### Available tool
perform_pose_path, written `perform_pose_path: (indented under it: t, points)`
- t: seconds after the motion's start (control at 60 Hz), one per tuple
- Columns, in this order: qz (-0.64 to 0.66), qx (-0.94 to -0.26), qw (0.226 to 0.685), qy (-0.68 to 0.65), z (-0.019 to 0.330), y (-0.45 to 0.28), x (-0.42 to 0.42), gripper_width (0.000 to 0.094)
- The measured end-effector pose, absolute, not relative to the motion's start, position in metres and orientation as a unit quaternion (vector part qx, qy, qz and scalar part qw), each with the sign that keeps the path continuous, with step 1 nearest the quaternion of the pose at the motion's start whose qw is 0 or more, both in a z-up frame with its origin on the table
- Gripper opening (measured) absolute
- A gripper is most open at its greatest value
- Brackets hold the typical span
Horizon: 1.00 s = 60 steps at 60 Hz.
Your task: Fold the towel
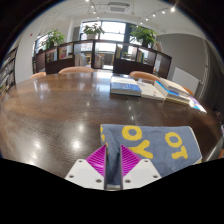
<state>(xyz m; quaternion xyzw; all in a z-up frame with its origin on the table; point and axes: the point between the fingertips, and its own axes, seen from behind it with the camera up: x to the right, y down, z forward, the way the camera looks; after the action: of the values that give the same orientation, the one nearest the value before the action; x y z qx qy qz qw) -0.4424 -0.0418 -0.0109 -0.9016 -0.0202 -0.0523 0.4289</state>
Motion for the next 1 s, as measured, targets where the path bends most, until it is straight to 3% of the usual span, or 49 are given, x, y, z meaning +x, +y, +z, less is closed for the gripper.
perform_pose_path:
  t: [0.033, 0.233, 0.45, 0.533, 0.633, 0.75, 0.8, 0.917, 1.0]
  points:
    - [-0.06, -0.901, 0.43, -0.026, -0.011, -0.043, -0.439, 0.0102]
    - [-0.022, -0.916, 0.4, -0.032, -0.003, -0.044, -0.437, 0.004]
    - [-0.058, -0.887, 0.455, -0.048, 0.11, -0.044, -0.339, 0.0041]
    - [-0.083, -0.883, 0.46, -0.052, 0.128, -0.049, -0.279, 0.004]
    - [-0.084, -0.882, 0.461, -0.04, 0.128, -0.05, -0.215, 0.0041]
    - [-0.084, -0.896, 0.435, -0.038, 0.091, -0.052, -0.16, 0.0047]
    - [-0.078, -0.906, 0.415, -0.036, 0.071, -0.055, -0.145, 0.0115]
    - [-0.066, -0.915, 0.396, -0.04, 0.047, -0.063, -0.132, 0.0462]
    - [-0.056, -0.909, 0.411, -0.036, 0.061, -0.063, -0.131, 0.0543]
